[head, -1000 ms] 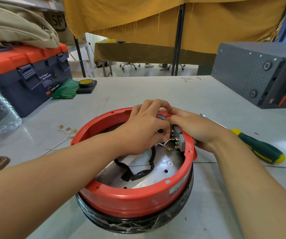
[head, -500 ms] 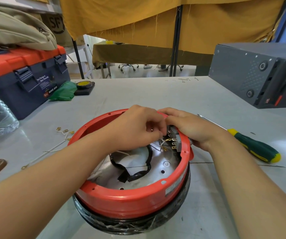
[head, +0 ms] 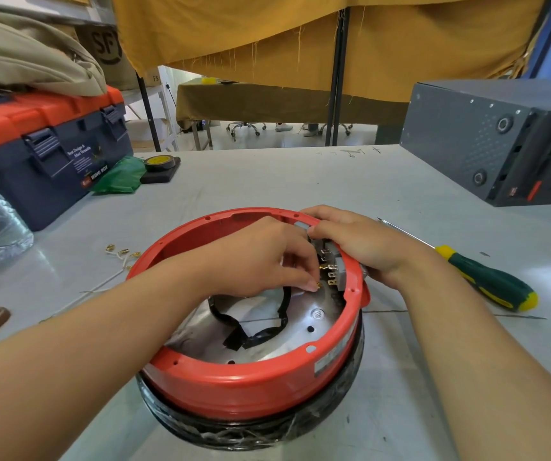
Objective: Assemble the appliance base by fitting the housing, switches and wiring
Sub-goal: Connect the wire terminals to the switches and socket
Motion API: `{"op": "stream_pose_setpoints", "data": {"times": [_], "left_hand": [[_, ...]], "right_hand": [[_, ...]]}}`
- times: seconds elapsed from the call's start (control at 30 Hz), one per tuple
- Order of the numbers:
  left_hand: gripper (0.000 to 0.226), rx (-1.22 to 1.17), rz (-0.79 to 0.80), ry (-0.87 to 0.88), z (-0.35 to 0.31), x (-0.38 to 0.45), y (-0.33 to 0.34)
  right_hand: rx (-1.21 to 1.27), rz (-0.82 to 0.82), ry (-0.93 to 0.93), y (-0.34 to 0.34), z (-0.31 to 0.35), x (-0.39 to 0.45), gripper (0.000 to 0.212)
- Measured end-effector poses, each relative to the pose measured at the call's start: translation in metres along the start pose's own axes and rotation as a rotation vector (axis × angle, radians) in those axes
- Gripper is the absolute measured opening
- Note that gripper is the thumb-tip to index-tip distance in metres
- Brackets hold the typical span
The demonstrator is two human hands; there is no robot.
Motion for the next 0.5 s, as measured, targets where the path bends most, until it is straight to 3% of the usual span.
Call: {"op": "stream_pose_setpoints", "data": {"times": [0.5], "left_hand": [[0.005, 0.01, -0.043, -0.034, -0.0052, 0.0034, 0.0069]], "right_hand": [[0.065, -0.001, -0.017, 0.0007, -0.0017, 0.0024, 0.027]]}}
Point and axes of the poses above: each hand's wrist, its own x-axis towards the middle knuckle, its own y-axis out of the palm, z = x × y, the point moved 4 cm from there along x, towards the middle knuckle, and after that the axes turned 10 degrees about -x, right-handed, at the moved point
